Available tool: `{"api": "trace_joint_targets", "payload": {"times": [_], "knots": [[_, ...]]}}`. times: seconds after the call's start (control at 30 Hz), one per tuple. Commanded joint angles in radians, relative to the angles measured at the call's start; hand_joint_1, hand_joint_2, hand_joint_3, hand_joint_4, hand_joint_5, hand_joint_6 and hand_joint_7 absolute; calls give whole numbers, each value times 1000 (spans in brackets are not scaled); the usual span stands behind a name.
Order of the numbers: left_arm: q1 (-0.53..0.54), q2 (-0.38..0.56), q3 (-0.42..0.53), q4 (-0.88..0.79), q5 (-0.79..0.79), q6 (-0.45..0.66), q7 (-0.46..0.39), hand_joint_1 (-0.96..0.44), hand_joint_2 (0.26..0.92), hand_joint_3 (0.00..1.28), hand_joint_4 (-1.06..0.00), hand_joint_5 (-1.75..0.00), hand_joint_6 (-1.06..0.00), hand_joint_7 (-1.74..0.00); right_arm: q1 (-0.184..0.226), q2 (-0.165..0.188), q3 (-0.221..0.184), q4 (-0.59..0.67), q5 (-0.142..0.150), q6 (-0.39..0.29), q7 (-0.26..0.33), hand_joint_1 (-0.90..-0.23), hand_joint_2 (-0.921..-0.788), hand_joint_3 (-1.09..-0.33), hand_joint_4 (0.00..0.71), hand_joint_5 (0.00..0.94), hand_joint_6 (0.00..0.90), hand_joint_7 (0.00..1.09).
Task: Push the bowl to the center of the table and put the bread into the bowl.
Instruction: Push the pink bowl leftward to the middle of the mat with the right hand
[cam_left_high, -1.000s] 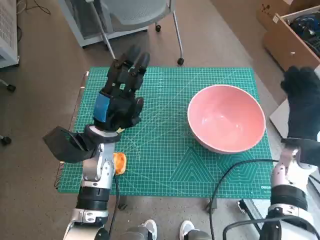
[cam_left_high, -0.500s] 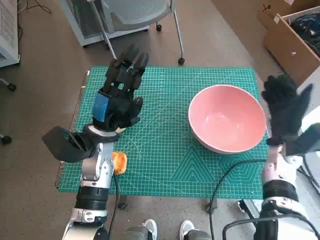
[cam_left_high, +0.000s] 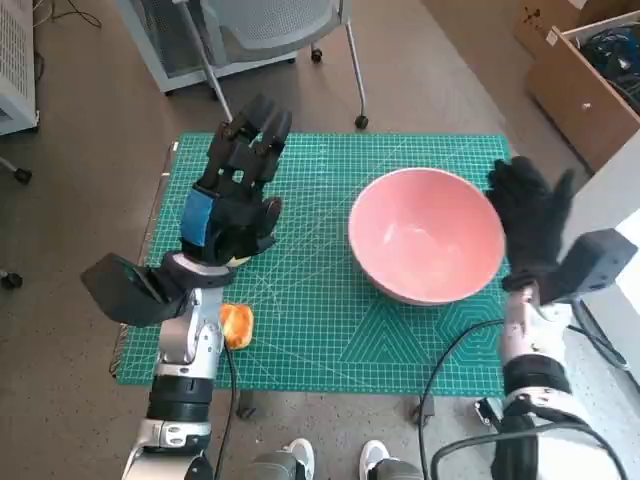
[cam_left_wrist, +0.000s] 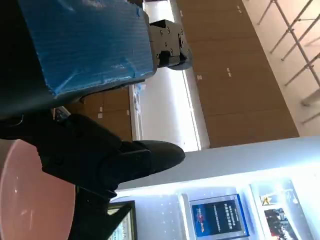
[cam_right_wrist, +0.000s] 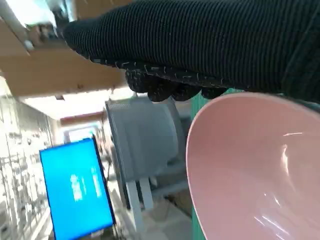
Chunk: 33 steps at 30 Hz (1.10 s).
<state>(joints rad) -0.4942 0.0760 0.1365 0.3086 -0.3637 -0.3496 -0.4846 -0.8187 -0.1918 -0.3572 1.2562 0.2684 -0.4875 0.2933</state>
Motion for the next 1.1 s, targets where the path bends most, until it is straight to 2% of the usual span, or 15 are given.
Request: {"api": "trace_joint_targets", "payload": {"times": [0.03, 0.3, 0.7, 0.9, 1.1], "knots": [[19, 12, 6, -37, -5, 16, 5, -527, 817, 631, 1, -136, 1, -510, -13, 34, 9, 22, -18, 38, -12, -469, -921, -643, 233, 2, 166, 339], [42, 22, 8, -81, -2, 38, 16, -518, 790, 698, 1, -107, 1, -482, -51, 79, 25, 24, -30, 57, -20, -476, -921, -661, 249, 9, 190, 357], [70, 34, 15, -124, 2, 48, 38, -531, 757, 765, 1, -77, 1, -409, -97, 130, 30, 28, -46, 86, -23, -449, -921, -691, 226, 0, 147, 353], [79, 38, 19, -122, 4, 39, 47, -537, 776, 720, 1, -102, 1, -415, -111, 141, 33, 31, -51, 100, -22, -445, -921, -701, 229, 2, 141, 355], [85, 34, 20, -117, 5, 35, 53, -539, 795, 678, 1, -130, 1, -441, -115, 131, 19, 27, -36, 107, -3, -453, -921, -701, 232, 3, 142, 363]]}}
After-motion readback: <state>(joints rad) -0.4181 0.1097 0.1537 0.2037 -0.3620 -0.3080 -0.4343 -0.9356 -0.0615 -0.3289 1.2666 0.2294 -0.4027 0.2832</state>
